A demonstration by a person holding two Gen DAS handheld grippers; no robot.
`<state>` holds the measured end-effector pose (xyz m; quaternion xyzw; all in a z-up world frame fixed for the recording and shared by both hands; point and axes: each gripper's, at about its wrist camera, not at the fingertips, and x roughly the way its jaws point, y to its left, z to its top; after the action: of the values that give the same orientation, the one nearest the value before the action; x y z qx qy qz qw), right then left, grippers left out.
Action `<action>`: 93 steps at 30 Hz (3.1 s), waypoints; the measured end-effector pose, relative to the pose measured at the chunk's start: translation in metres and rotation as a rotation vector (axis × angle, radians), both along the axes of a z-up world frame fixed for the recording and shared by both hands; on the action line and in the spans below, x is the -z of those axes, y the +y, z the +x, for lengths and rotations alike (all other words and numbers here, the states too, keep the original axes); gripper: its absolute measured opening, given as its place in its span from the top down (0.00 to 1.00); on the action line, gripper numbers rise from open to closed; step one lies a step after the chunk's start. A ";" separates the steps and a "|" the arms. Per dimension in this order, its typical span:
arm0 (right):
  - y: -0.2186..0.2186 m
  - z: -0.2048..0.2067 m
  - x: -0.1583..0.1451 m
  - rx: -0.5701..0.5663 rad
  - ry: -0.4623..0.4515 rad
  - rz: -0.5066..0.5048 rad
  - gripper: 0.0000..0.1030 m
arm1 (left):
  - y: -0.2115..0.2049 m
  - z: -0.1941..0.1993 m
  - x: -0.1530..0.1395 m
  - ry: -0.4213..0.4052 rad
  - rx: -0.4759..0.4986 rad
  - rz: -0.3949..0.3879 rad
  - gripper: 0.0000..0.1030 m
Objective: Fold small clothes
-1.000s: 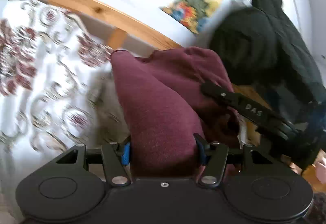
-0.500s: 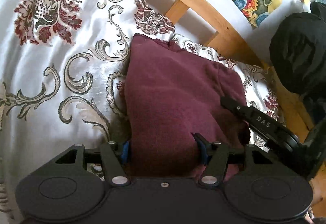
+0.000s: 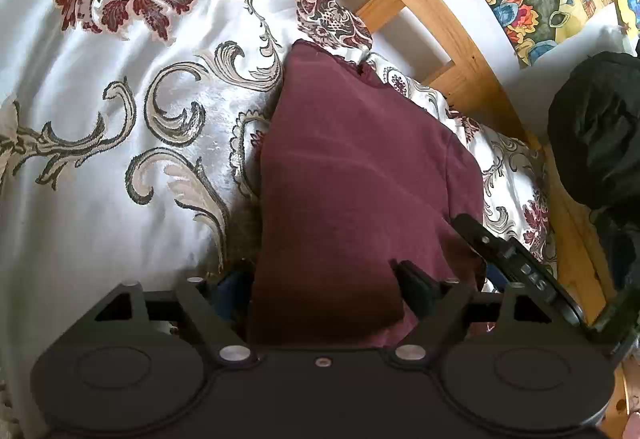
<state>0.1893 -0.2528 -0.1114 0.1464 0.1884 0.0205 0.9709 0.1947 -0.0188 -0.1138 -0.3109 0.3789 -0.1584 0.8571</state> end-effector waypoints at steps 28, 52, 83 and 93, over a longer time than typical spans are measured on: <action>0.001 -0.150 -0.071 0.053 -0.230 -0.025 0.00 | 0.015 -0.123 -0.118 -0.363 -0.040 0.295 0.01; 0.027 -0.279 -0.079 0.003 -0.252 0.001 0.00 | 0.016 -0.258 -0.136 -0.486 -0.078 0.467 0.01; 0.046 -0.287 -0.053 0.044 -0.072 -0.060 0.00 | 0.002 -0.256 -0.100 -0.410 -0.026 0.644 0.01; 0.046 -0.287 -0.053 0.043 -0.066 -0.059 0.00 | 0.003 -0.257 -0.100 -0.405 -0.031 0.641 0.01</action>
<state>-0.0972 -0.2070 -0.0583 0.1210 0.1537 -0.0011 0.9807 -0.0618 -0.0158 -0.0139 0.0051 0.2274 -0.0773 0.9707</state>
